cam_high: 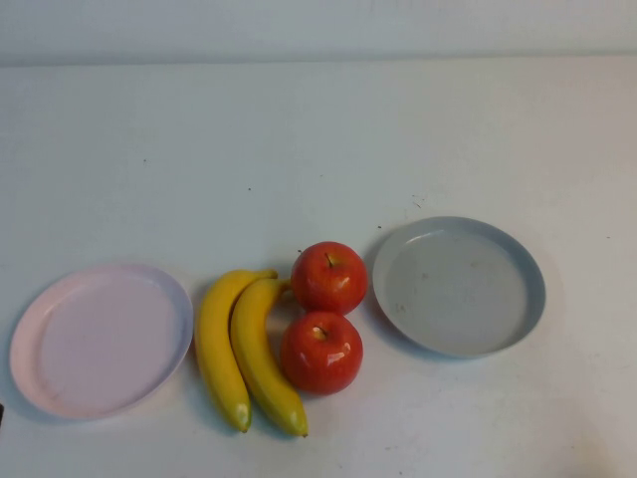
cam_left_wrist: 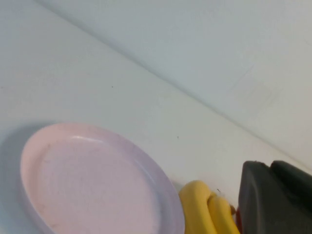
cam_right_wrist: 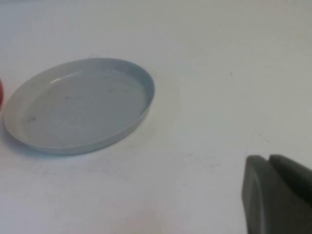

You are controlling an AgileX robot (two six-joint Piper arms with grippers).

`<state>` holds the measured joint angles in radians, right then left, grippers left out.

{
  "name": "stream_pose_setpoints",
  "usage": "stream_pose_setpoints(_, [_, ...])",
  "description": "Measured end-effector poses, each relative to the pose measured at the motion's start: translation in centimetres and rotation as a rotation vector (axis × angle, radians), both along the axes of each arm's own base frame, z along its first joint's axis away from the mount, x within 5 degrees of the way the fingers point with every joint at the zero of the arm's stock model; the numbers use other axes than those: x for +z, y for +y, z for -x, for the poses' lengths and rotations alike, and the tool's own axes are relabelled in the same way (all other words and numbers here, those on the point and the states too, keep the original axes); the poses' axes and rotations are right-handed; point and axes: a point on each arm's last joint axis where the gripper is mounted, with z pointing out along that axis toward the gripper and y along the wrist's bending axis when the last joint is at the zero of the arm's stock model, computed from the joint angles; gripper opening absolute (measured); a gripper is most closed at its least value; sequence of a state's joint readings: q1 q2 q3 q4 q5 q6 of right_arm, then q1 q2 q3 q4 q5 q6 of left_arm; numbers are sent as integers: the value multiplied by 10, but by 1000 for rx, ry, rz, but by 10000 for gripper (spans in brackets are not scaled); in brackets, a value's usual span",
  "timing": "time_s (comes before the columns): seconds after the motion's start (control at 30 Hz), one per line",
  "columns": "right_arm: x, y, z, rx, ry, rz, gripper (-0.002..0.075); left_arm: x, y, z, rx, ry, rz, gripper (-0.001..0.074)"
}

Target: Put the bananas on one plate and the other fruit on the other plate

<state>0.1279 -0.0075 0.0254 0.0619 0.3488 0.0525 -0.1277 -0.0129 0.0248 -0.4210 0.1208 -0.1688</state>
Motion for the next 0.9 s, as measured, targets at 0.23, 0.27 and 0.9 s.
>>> stream_pose_setpoints(0.23, [0, 0, 0, 0, 0, 0, -16, 30, -10, 3, -114, 193, 5, -1])
stream_pose_setpoints(0.27, [0, 0, 0, 0, 0, 0, -16, 39, -12, 4, -135, 226, -8, -1])
stream_pose_setpoints(0.9, [0, 0, 0, 0, 0, 0, -15, 149, -36, -88, -539, 707, -522, -2])
